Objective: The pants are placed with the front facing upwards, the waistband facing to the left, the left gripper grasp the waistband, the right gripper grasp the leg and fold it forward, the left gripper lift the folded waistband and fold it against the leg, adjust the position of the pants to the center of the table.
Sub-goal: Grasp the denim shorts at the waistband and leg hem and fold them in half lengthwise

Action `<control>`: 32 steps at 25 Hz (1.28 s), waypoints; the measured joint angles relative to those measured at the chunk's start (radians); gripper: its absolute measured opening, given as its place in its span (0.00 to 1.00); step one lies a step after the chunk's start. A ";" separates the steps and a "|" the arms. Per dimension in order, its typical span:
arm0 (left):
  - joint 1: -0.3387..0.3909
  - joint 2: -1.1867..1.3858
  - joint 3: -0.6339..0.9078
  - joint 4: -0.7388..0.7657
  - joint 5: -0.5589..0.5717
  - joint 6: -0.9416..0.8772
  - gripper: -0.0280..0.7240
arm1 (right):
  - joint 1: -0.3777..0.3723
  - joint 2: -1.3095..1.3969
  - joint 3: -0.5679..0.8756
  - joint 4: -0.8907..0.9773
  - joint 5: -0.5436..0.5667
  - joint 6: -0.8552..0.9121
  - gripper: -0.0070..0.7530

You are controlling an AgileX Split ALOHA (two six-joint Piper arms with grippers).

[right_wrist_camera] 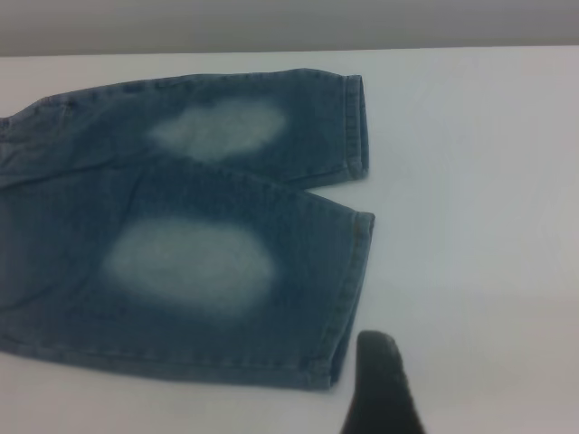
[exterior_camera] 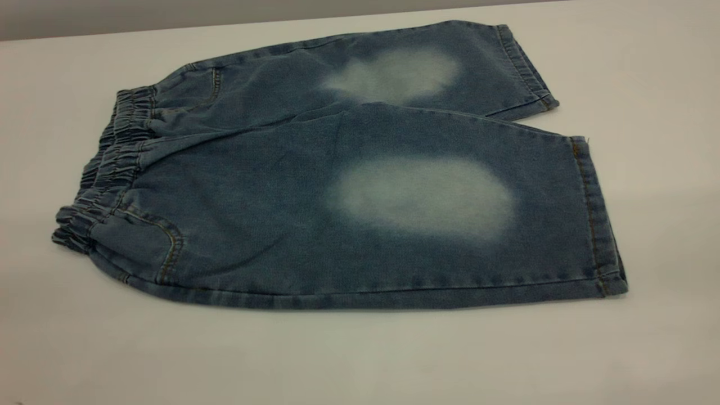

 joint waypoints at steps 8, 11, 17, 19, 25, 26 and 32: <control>0.000 0.000 0.000 0.000 0.000 0.001 0.67 | 0.000 0.000 0.000 0.000 0.000 -0.001 0.55; 0.000 0.000 0.000 0.000 0.000 0.001 0.67 | 0.000 0.000 0.000 0.002 0.000 0.006 0.55; 0.000 0.000 0.000 0.000 0.000 0.001 0.67 | 0.000 0.000 0.000 0.019 -0.009 0.006 0.55; 0.000 0.000 0.000 0.000 0.000 0.001 0.67 | 0.000 0.000 0.000 0.029 -0.009 0.006 0.55; 0.000 0.014 -0.026 0.006 -0.021 -0.073 0.67 | 0.000 0.018 -0.031 0.054 0.007 -0.014 0.55; 0.000 0.032 -0.038 0.016 -0.022 -0.102 0.67 | 0.000 0.037 -0.043 0.066 0.011 -0.032 0.55; 0.000 0.240 -0.141 0.196 -0.085 -0.136 0.66 | 0.011 0.285 -0.070 0.165 -0.065 -0.160 0.55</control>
